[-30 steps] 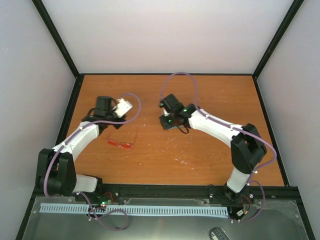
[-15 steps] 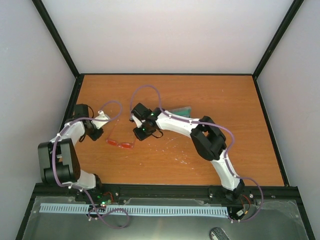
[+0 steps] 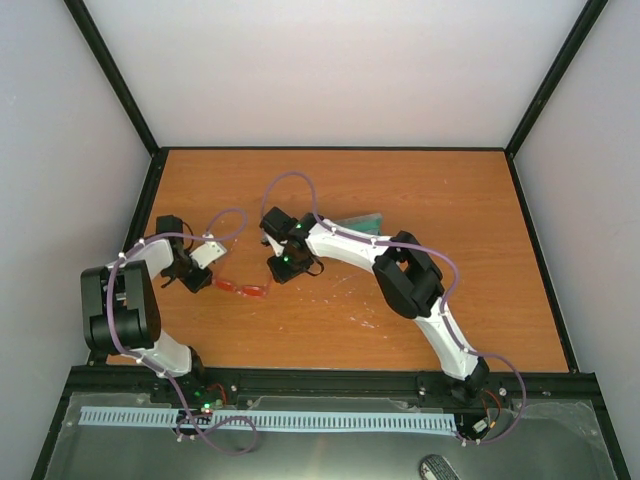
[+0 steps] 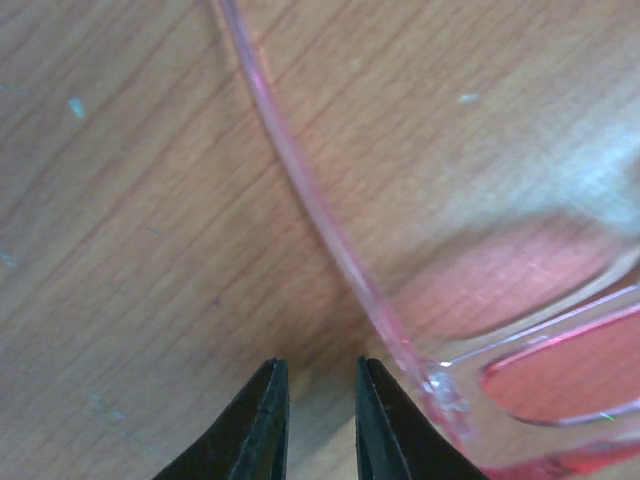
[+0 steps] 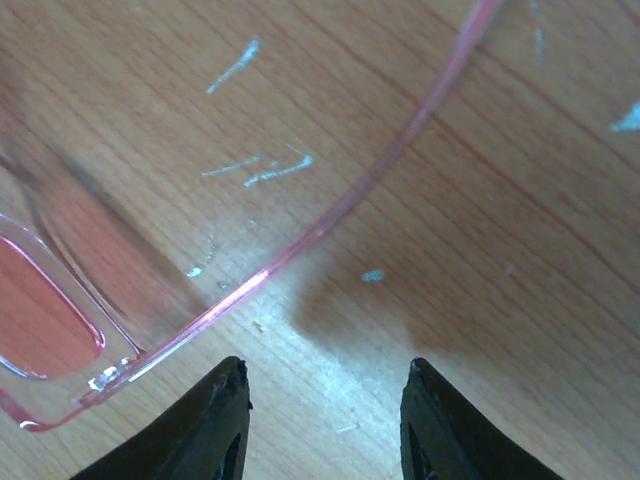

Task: Organize the sunglasses
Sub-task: Adjust the sunglasses at the center of the board.

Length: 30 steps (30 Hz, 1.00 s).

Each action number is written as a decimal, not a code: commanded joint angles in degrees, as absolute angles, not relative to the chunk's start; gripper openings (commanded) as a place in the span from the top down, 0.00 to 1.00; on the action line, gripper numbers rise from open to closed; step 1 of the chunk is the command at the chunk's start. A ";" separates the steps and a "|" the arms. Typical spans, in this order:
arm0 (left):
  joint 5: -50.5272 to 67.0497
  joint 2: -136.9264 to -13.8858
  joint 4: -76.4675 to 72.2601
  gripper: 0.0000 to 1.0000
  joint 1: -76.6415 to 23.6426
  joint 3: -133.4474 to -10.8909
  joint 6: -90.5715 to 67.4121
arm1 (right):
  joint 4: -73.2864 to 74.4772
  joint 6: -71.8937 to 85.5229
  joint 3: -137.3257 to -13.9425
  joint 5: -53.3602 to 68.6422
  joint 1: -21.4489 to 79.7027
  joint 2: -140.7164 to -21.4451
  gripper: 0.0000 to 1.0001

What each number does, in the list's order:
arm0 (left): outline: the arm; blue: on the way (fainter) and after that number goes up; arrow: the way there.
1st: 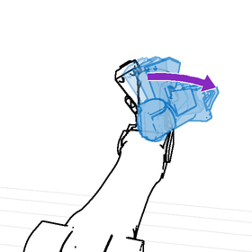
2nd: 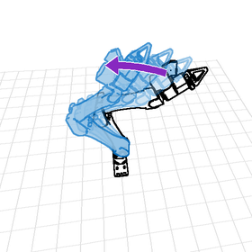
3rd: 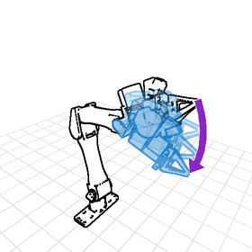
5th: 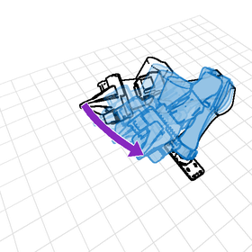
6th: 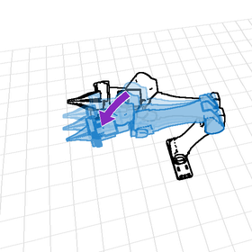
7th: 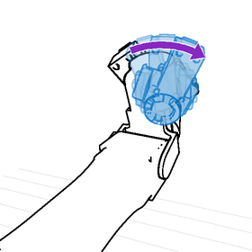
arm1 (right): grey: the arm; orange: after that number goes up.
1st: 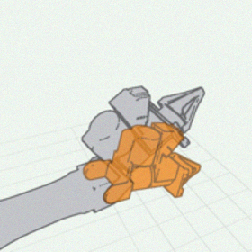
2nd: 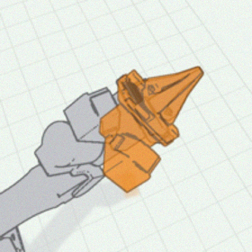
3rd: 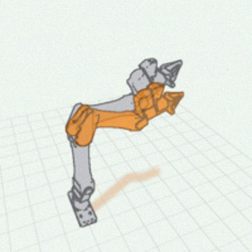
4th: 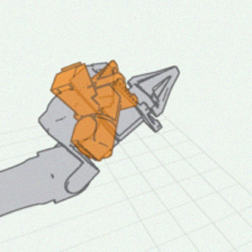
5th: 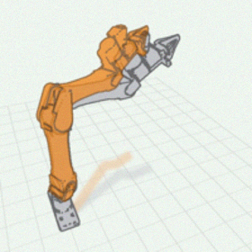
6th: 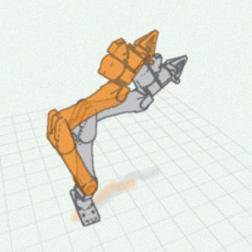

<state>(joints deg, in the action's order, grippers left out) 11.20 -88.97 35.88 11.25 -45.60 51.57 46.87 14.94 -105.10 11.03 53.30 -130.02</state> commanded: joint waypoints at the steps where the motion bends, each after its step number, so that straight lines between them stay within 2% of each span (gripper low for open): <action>1: 14.88 -86.65 39.88 0.80 10.63 -44.64 49.99 | 47.12 17.75 -103.54 9.48 53.05 -125.69 0.58; 10: 20.09 -82.36 40.86 0.81 3.41 -40.38 44.15 | 46.01 23.20 -99.57 10.65 53.00 -120.90 0.58; 22: 26.06 -83.77 36.52 0.81 -7.68 -39.17 35.13 | 50.52 30.69 -97.10 12.27 53.00 -117.57 0.56; 30: 28.13 -86.94 31.74 0.81 -15.09 -40.24 30.23 | 51.28 35.17 -93.04 11.68 52.98 -115.39 0.46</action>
<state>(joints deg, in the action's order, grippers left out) 25.34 -85.10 35.70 -11.86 -39.11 33.43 50.35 31.55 -95.20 11.77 52.71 -117.86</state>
